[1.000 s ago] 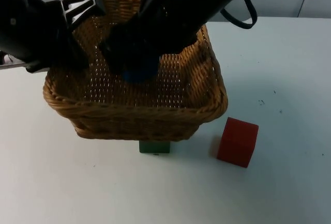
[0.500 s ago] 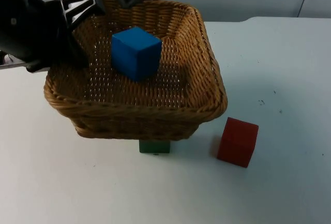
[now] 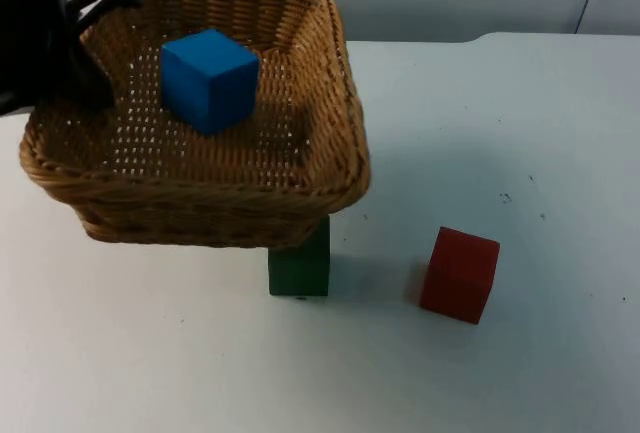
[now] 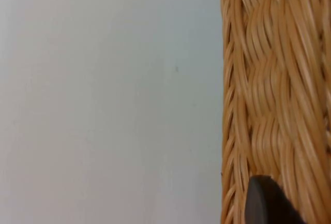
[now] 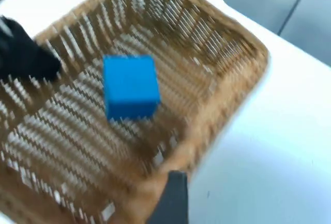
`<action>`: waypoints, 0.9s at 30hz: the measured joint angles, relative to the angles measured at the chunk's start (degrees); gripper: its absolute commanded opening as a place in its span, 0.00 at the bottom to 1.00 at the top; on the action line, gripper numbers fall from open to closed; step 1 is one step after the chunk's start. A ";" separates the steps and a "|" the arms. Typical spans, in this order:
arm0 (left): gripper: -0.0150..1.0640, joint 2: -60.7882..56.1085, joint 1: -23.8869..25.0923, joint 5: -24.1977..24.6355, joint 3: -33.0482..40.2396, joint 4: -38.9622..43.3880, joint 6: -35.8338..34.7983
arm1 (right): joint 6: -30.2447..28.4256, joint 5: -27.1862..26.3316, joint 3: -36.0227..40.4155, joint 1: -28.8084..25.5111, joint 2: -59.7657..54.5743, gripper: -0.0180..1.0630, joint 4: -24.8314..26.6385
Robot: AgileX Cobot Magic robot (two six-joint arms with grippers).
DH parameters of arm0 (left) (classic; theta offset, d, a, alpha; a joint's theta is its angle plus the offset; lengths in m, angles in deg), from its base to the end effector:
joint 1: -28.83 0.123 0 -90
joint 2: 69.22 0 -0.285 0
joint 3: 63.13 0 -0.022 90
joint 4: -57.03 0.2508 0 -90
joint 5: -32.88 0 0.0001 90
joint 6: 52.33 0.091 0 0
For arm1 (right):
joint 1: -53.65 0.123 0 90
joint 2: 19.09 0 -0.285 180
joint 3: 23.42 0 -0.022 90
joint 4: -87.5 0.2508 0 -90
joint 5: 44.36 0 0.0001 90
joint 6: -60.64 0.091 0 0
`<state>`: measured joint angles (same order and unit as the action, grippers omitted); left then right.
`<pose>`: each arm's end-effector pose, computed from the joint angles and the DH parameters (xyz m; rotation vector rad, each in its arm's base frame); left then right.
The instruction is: Pick up the basket with the left hand and place the blue cube into the basket with the right hand.
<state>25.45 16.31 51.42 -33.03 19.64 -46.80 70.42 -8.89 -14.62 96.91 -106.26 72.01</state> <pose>0.2885 -0.0821 0.2140 -0.2998 2.4814 -0.5619 0.2325 0.1994 0.3451 -0.8163 2.1223 0.1952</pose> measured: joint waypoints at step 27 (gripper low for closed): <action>0.01 7.69 12.25 -0.68 0.00 0.00 16.96 | 7.32 0.14 18.73 0.00 24.42 0.72 -0.86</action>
<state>33.14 28.55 50.74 -33.03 19.64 -29.83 77.74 -8.75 4.11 96.91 -81.84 71.15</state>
